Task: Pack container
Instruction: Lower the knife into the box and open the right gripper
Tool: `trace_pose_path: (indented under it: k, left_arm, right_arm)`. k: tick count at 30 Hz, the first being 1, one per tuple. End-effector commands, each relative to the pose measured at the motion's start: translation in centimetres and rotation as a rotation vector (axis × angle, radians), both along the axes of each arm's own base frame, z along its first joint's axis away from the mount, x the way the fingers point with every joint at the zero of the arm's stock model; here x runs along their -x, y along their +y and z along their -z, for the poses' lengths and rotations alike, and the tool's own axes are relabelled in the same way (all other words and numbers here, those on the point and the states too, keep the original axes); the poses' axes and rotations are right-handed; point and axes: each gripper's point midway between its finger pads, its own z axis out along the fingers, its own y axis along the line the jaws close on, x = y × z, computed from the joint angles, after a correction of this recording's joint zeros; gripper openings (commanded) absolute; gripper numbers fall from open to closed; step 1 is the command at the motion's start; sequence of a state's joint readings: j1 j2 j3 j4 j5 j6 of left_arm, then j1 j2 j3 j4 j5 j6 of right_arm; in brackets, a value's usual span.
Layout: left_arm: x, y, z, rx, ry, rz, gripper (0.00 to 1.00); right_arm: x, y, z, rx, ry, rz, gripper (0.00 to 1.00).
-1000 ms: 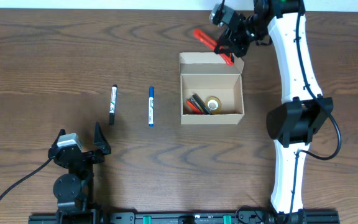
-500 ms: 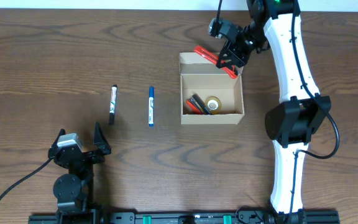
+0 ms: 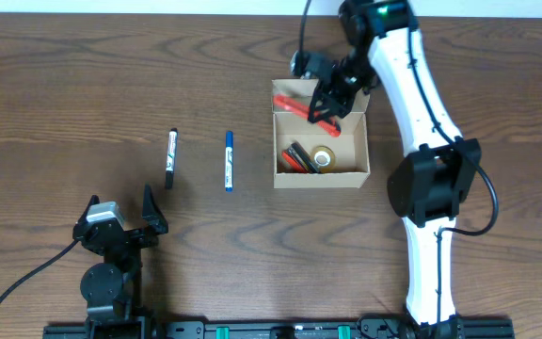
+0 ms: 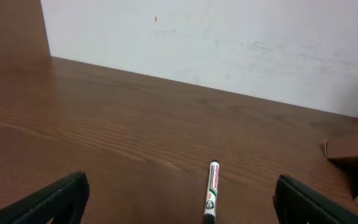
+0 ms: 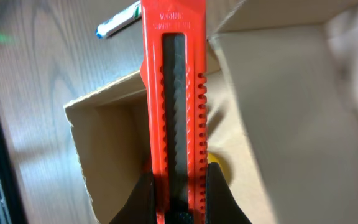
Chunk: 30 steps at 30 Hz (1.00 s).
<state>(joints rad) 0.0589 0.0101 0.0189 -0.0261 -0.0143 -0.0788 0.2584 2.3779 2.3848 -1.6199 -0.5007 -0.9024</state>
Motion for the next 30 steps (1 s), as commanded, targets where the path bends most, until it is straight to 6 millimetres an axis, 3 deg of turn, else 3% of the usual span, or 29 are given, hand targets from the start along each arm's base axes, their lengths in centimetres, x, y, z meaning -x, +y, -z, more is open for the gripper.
trace_pose_path:
  k: [1, 6, 24, 30]
  left_arm:
    - [0.1, 0.0, 1.8, 0.004, 0.058, 0.001, 0.95]
    - [0.1, 0.0, 1.8, 0.004, 0.058, 0.001, 0.95]
    - [0.1, 0.0, 1.8, 0.004, 0.059, 0.001, 0.95]
    - [0.1, 0.0, 1.8, 0.004, 0.059, 0.001, 0.95]
  right_arm:
    - [0.6, 0.2, 1.1, 0.015, 0.023, -0.015, 0.01]
    - [0.7, -0.5, 2.2, 0.047, 0.043, 0.004, 0.01]
    - [0.6, -1.4, 2.5, 0.064, 0.056, 0.025, 0.01]
    - [1.5, -1.6, 4.0, 0.078, 0.105, 0.024, 0.01]
